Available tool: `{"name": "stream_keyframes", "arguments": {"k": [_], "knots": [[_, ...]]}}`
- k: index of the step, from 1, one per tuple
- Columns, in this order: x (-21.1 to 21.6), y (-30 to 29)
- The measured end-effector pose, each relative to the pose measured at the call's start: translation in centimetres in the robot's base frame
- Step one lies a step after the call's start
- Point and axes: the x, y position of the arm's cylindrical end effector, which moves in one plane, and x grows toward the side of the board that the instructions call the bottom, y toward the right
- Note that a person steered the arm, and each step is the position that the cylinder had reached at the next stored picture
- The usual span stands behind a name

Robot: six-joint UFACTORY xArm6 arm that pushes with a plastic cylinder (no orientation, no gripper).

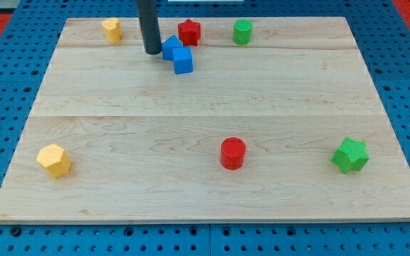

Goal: Move red circle into the blue cube

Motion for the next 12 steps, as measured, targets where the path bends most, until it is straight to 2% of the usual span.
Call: {"name": "stream_keyframes", "arguments": {"k": [1,2,4,5,6,7,8,9,10,11,12], "knots": [[0.0,2.6],[-0.2,-1.5],[15.0,4.1],[19.9,13.6],[22.4,21.8],[27.4,17.8],[24.4,12.6],[20.1,10.6],[21.3,9.5],[21.4,5.7],[17.5,5.3]]}}
